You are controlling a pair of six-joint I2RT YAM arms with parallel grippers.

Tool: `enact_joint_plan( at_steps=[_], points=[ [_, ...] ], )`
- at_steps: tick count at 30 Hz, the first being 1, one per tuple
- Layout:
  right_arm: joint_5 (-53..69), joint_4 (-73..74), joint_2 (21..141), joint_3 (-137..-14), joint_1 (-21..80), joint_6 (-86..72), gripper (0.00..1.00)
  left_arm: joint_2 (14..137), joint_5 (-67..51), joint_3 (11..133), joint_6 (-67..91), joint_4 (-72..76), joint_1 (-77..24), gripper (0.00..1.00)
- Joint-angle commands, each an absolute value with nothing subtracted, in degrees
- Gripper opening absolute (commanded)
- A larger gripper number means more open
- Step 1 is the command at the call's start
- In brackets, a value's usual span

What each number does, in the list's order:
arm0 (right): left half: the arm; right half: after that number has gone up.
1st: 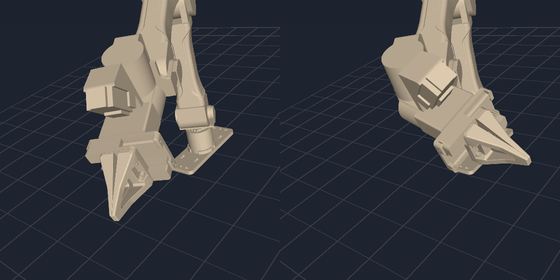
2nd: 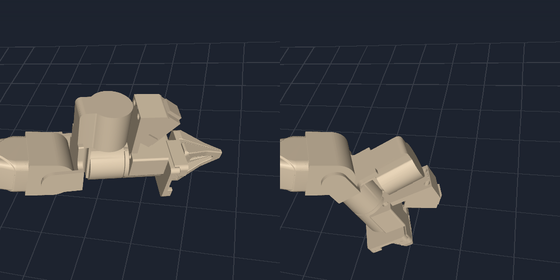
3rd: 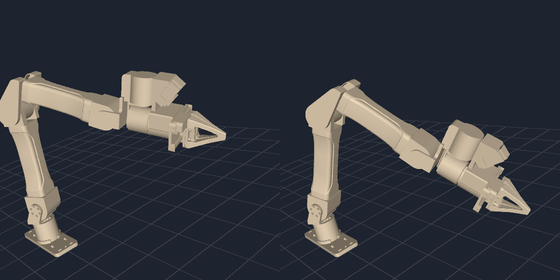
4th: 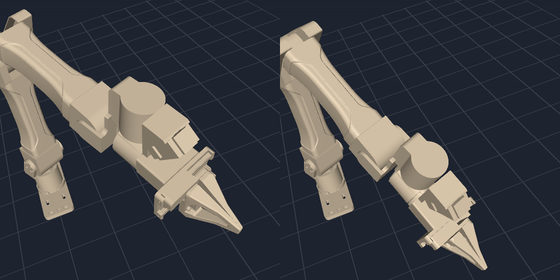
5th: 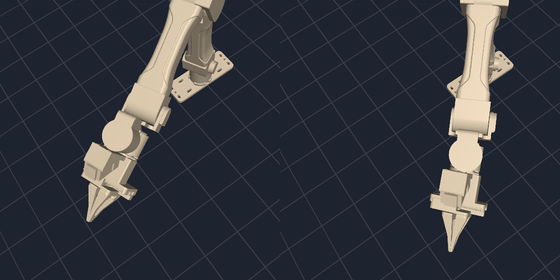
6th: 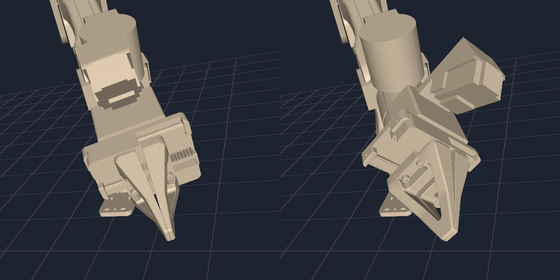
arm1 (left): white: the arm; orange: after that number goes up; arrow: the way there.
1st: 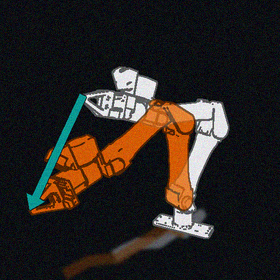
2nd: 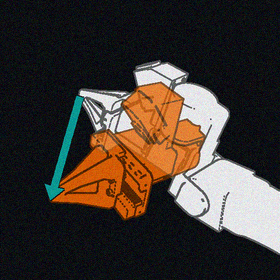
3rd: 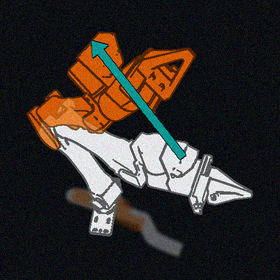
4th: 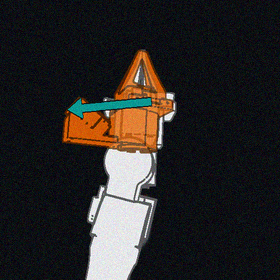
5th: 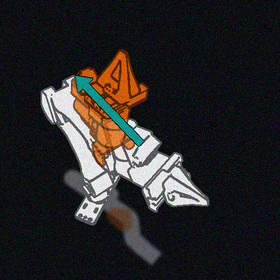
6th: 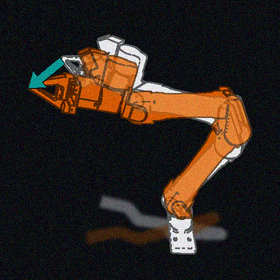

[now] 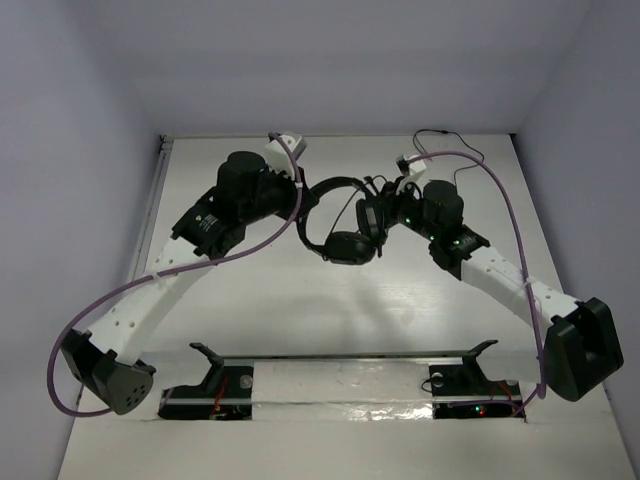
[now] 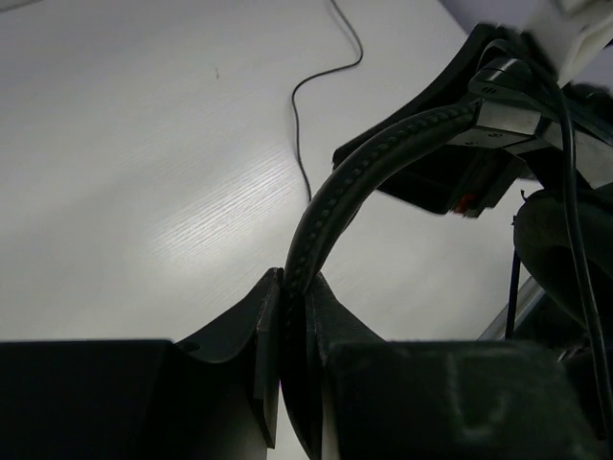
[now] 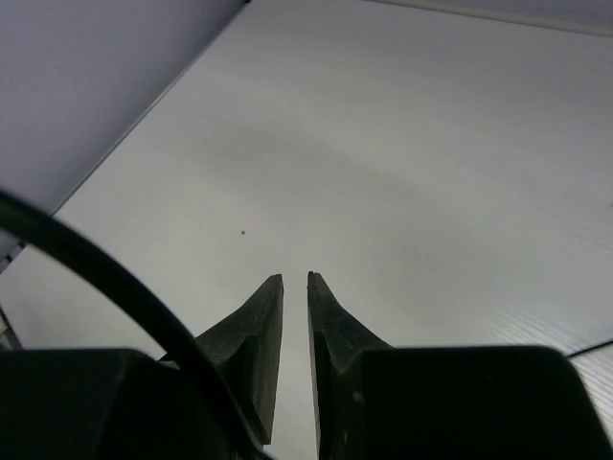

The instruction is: Wrap the headphones

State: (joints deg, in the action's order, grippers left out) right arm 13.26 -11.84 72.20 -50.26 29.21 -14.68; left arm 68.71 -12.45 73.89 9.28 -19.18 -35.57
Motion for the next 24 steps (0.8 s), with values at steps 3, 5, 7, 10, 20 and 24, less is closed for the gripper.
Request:
enact_joint_plan(
  at_steps=[3,5,7,10,20,24],
  points=[
    [25.8,-26.1,72.6,-47.7,28.8,-17.9,0.32,67.1,-23.6,82.2,17.8,-11.6,-33.2,0.0],
    [26.5,-28.5,73.8,-47.5,28.8,-18.9,0.34,67.7,-25.5,83.8,19.2,-11.1,-33.2,0.0],
    [27.5,-33.4,76.0,-47.1,28.8,-20.2,0.35,68.4,-25.7,86.1,20.0,-11.2,-33.2,0.0],
    [28.7,-36.7,80.0,-47.7,28.8,-21.8,0.35,70.1,-23.7,90.5,19.8,-13.7,-33.2,0.0],
    [32.0,-47.1,89.8,-47.9,28.8,-27.6,0.36,71.7,-21.4,97.3,26.2,-12.0,-32.7,0.0],
    [32.8,-51.7,91.5,-45.4,28.8,-30.8,0.34,71.6,-16.9,99.2,27.8,-11.3,-31.4,0.0]
  ],
)
